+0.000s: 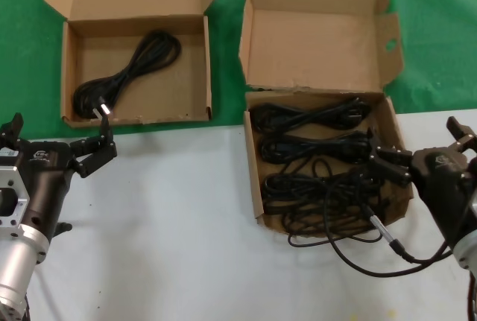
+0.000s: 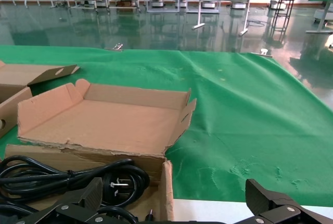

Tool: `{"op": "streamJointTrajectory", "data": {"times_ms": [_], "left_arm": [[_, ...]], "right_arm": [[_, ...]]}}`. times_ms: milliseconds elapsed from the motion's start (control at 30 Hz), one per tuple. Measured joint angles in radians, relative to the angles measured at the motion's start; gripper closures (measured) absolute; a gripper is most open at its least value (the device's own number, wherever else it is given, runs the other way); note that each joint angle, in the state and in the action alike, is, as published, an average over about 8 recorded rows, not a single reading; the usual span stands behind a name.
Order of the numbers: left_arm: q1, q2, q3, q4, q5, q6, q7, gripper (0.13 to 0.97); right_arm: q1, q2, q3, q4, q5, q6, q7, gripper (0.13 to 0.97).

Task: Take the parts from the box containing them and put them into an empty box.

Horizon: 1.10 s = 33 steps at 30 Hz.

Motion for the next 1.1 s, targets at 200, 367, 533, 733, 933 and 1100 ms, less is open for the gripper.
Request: {"op": "streamJointTrajectory", "data": {"times_ms": [200,367,533,733,933,1100], "left_arm": [[0.000,0.000,0.000,0.000,0.000,0.000,0.000,0.132],[0.000,0.000,0.000,0.000,0.000,0.000,0.000,0.132],[0.000,0.000,0.000,0.000,0.000,0.000,0.000,0.132],[0.000,0.000,0.000,0.000,0.000,0.000,0.000,0.132],[0.000,0.000,0.000,0.000,0.000,0.000,0.000,0.132],[0.000,0.000,0.000,0.000,0.000,0.000,0.000,0.132]], "right_arm": [[0.000,0.000,0.000,0.000,0.000,0.000,0.000,0.129],[0.000,0.000,0.000,0.000,0.000,0.000,0.000,0.129],[0.000,0.000,0.000,0.000,0.000,0.000,0.000,0.129],[0.000,0.000,0.000,0.000,0.000,0.000,0.000,0.129],[0.000,0.000,0.000,0.000,0.000,0.000,0.000,0.129],[0.000,0.000,0.000,0.000,0.000,0.000,0.000,0.129]]}}
